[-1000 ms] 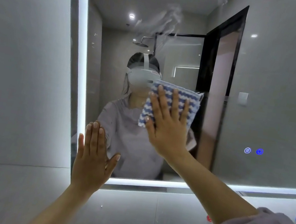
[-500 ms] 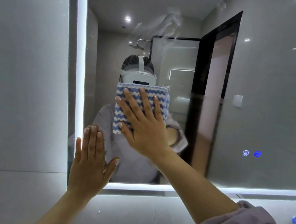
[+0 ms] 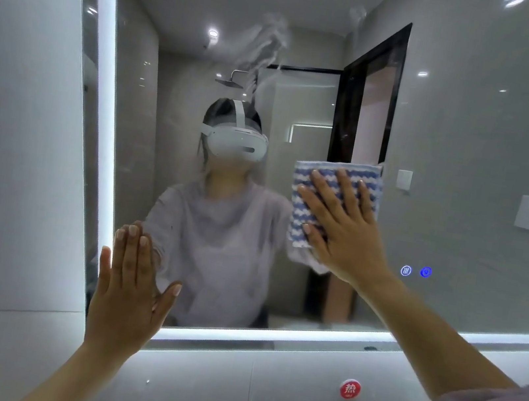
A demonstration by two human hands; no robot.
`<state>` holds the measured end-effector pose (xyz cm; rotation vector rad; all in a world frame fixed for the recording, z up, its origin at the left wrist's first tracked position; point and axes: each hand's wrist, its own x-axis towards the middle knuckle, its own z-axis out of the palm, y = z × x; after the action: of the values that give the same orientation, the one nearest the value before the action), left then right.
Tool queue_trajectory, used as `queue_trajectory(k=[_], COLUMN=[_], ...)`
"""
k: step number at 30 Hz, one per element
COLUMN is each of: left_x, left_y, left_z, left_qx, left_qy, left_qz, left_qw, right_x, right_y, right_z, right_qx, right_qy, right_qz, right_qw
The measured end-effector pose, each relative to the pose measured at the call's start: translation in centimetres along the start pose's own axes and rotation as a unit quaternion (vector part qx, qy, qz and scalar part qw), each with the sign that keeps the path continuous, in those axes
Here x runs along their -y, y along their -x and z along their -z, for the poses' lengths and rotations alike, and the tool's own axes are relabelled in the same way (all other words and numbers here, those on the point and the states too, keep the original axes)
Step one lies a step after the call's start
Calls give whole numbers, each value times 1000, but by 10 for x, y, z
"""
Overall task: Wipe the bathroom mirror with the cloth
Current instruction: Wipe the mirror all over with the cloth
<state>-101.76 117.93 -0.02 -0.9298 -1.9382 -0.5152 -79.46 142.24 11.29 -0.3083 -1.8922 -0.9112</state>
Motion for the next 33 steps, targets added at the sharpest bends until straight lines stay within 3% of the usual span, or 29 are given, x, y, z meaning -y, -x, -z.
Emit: queue_trajectory(k=[8,20,33], left_x=[-1,0,0], left_y=[0,0,-1], left_z=[0,-3,1], left_qx=[-16,-21,-47], left_qy=[-9,-9,18], left_qz=[-9,-10,-10], left_qw=[1000,1000,999], right_x=[-57,-15,107], right_y=[49,34,-50], right_z=[-3,0,5], right_qx=[6,35,33], right_qy=[23,-44,-65], right_qz=[-82,-208,-122], right_qw=[996,976,990])
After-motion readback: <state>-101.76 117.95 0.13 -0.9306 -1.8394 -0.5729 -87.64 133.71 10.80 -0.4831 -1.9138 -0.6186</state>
